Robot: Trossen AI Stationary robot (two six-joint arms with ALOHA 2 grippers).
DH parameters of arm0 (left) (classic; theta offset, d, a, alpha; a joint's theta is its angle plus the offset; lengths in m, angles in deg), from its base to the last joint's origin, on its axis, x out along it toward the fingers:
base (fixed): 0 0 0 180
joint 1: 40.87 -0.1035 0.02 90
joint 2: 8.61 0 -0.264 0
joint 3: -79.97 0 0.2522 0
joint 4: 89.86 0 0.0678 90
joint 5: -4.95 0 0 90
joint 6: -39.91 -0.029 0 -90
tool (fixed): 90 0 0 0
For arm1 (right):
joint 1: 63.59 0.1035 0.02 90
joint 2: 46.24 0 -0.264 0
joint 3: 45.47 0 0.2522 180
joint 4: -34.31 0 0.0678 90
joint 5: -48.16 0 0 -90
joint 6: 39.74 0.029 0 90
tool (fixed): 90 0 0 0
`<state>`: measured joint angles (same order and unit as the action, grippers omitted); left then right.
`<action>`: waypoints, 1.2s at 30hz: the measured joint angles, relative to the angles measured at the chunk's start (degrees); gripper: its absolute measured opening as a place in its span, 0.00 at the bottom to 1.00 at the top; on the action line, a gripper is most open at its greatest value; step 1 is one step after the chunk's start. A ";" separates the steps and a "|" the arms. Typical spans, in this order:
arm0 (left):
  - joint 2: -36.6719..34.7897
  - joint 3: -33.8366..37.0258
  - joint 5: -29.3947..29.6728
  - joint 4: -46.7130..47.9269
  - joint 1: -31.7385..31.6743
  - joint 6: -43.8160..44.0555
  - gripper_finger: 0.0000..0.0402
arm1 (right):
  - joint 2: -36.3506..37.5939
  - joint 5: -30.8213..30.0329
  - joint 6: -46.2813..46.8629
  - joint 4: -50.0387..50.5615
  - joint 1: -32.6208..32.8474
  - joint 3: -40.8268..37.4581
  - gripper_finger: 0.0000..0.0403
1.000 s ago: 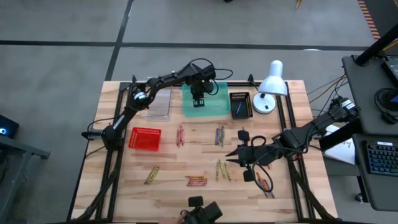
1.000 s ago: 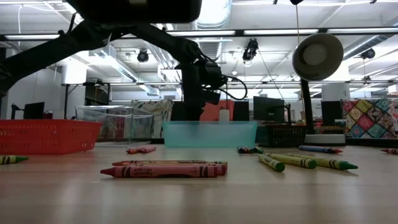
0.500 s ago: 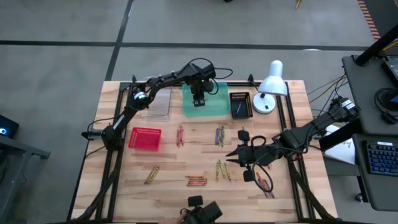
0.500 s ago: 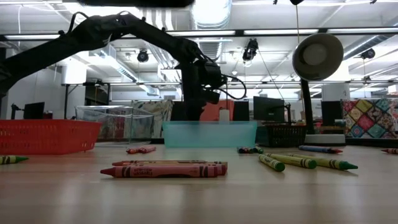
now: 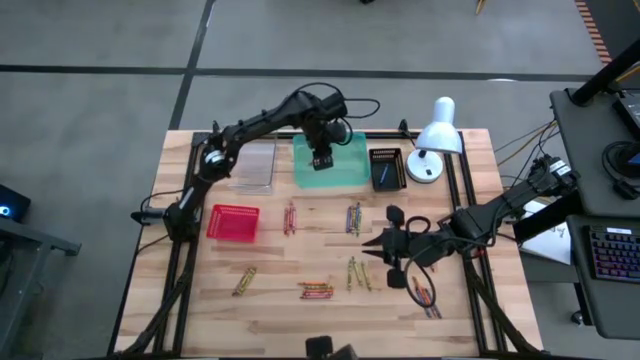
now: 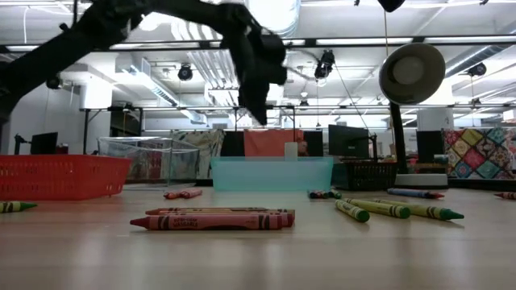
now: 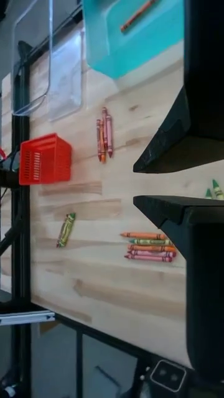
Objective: Sort crayons
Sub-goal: Put the green crayon into the transparent bin
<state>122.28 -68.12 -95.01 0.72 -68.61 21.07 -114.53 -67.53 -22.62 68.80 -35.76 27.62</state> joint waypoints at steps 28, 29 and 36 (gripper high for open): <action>-33.07 33.50 0.45 -18.56 16.70 16.69 0.09 | -0.17 0.18 16.60 0.13 0.39 -1.70 0.15; -35.24 36.86 0.68 -20.99 17.30 18.36 0.09 | -0.17 0.17 17.03 0.07 0.39 -1.70 0.15; -48.80 53.67 8.13 -30.87 21.55 27.34 0.10 | -0.17 0.15 24.02 0.00 -0.63 -1.70 0.15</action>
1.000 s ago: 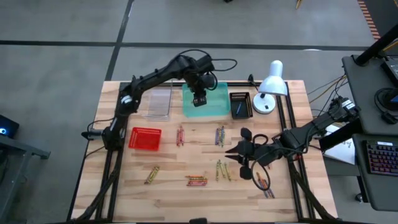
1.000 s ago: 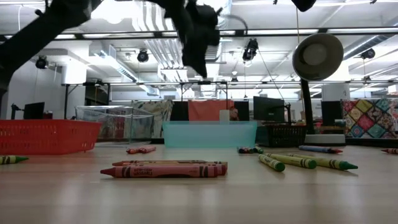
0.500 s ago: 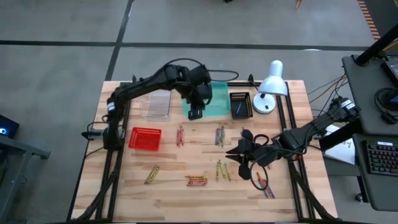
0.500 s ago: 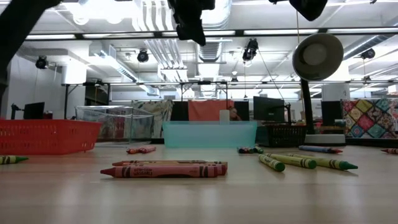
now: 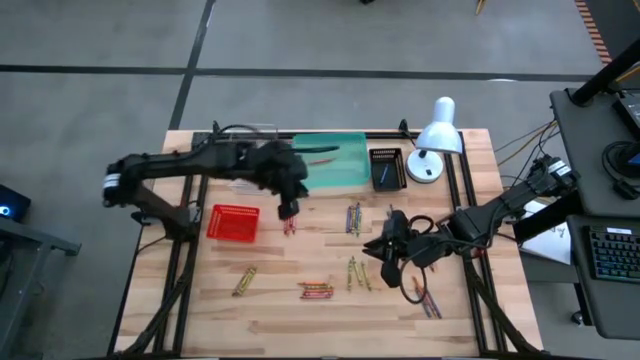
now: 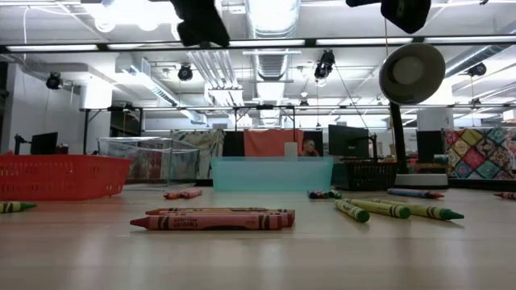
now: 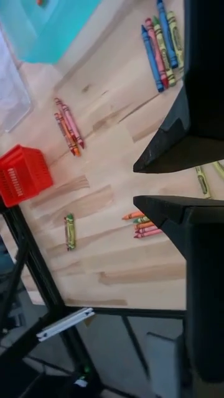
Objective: Sort crayons
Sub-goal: Put the green crayon into the transparent bin
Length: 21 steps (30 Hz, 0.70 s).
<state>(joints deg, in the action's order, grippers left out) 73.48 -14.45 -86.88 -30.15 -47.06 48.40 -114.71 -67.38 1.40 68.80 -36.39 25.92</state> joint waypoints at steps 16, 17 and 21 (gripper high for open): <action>-20.21 24.05 4.46 -25.01 7.88 6.20 0.10 | -6.88 8.58 9.05 0.81 -5.87 -0.02 0.15; -20.89 25.04 4.45 -25.94 8.14 6.43 0.10 | -7.46 9.27 9.84 1.10 -6.01 -0.02 0.15; -22.58 27.69 4.44 -27.80 8.80 7.39 0.10 | -9.97 12.02 14.69 3.75 -6.25 -0.02 0.15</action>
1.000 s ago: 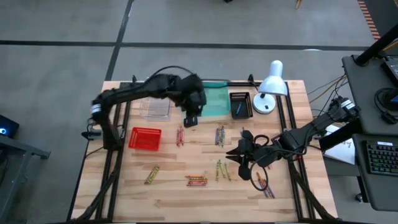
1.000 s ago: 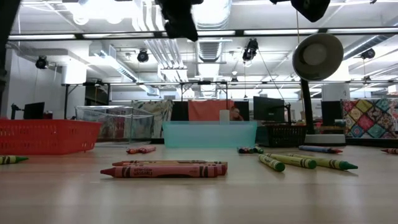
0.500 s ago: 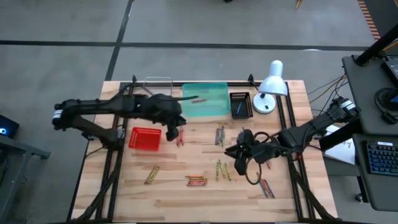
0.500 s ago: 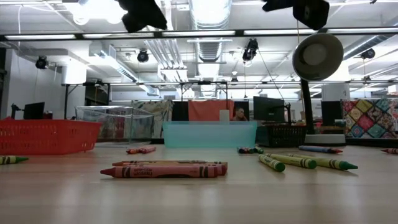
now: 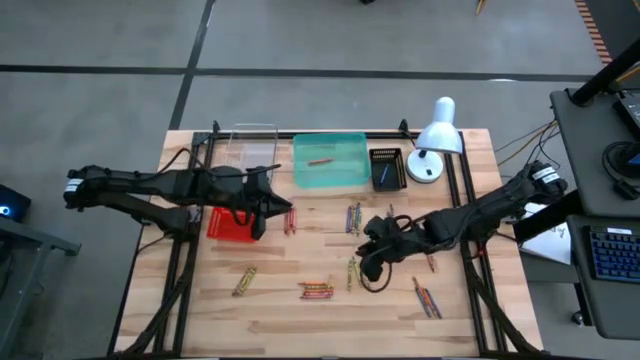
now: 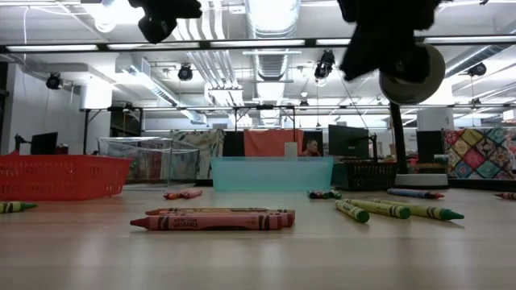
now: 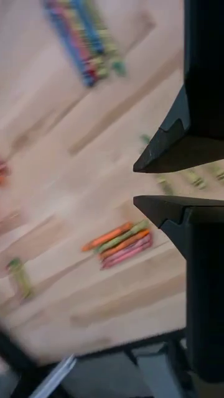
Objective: Sort crayons
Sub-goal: Put the green crayon into the transparent bin
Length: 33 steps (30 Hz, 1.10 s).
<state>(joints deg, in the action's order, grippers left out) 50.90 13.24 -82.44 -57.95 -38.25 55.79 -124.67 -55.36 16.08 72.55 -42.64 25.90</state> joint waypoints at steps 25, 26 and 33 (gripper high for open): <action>-0.33 0.82 0.00 -0.09 0.39 -2.95 0.10 | -16.33 15.28 23.66 25.40 3.33 10.91 0.15; -0.33 0.82 0.00 -0.09 0.39 -3.23 0.10 | -17.40 15.25 23.55 27.32 3.45 12.38 0.15; -0.33 0.82 -0.02 0.06 0.39 -4.85 0.10 | -24.17 15.04 19.16 32.81 3.39 19.35 0.15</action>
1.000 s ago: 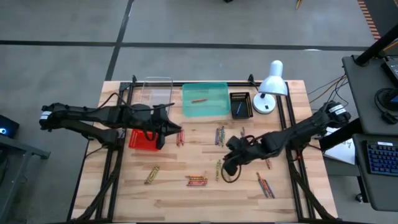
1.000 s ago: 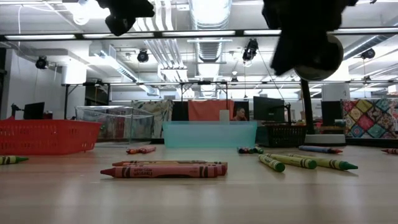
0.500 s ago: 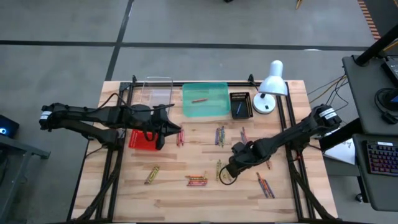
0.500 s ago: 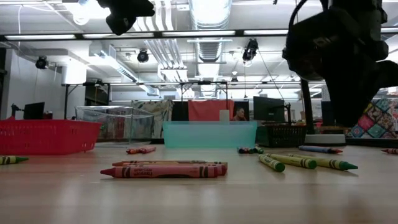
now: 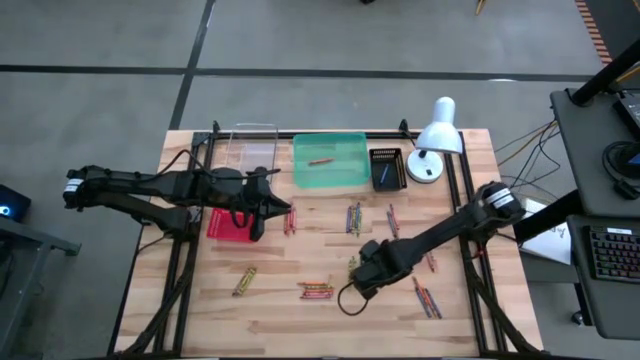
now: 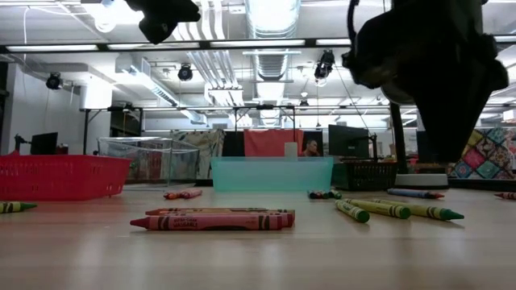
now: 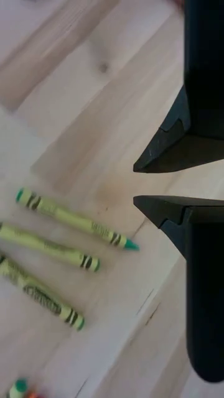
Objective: Sort crayons
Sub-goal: Put the green crayon into the transparent bin
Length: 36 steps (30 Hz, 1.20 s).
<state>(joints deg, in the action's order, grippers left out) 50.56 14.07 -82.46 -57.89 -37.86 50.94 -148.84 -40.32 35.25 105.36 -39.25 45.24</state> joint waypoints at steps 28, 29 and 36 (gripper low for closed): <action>-0.02 0.00 -0.12 2.89 0.01 -1.13 0.10 | -4.16 -5.10 -3.18 -4.34 -1.76 2.34 0.31; -0.02 0.00 -0.11 2.89 0.01 -1.16 0.10 | -4.16 -5.16 -2.74 -4.22 -1.91 2.08 0.33; -0.02 0.00 -0.11 2.87 0.02 -1.57 0.10 | -4.16 -6.05 -2.57 -4.76 -2.39 1.06 0.40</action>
<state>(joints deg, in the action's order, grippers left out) 50.54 14.07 -82.57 -55.02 -37.84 49.38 -153.00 -46.37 32.68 100.60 -41.64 46.31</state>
